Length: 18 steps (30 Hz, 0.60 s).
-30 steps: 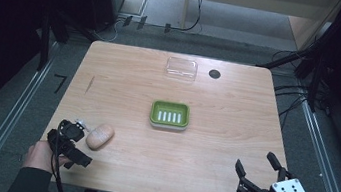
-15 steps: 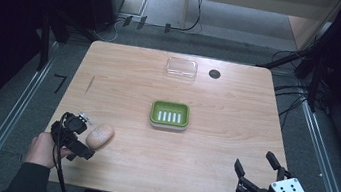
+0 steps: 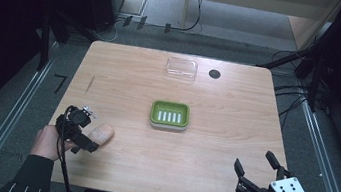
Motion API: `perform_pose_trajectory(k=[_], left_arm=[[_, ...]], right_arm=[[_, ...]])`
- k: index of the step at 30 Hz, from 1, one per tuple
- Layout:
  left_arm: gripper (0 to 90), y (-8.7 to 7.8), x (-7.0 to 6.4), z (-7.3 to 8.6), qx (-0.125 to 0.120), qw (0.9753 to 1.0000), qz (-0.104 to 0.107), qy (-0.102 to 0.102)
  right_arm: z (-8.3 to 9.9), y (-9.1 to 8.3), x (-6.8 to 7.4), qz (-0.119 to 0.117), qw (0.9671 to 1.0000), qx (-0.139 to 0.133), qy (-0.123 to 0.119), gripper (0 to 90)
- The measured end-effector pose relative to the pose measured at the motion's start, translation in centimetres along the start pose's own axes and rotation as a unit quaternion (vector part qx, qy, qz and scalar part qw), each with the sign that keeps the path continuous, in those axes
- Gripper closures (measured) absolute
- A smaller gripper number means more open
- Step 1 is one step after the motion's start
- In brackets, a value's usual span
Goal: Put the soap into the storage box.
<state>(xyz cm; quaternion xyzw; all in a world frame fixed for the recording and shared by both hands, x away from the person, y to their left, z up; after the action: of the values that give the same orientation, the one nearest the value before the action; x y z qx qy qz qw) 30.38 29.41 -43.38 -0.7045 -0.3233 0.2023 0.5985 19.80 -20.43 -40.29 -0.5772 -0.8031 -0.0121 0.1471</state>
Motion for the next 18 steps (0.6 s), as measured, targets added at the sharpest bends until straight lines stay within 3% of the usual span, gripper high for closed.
perform_pose_trajectory(k=[9,18], left_arm=[[0.0,0.4,0.8,-0.8,-0.004,1.0000,0.006,-0.003],[0.0,1.6,1.1,-2.1,0.001,0.9998,0.014,0.017]], right_arm=[[0.0,-0.1,0.0,0.001,1.0000,0.001,0.000,13.2],[0.0,-0.1,0.1,0.001,1.0000,0.000,0.000,13.2]])
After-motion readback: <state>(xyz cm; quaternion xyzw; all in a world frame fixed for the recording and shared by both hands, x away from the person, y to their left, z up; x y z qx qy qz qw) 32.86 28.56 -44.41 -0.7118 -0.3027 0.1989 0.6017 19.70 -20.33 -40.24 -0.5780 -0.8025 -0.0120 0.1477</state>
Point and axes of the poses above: each handheld gripper's, and its own axes: y roughly forward along the jaws, z roughly out of its underside, x roughly to its left, the point moved 2 cm from there along y, roughly forward along the jaws, and after that the axes turned 15 degrees about y, right-handed, at the moved point
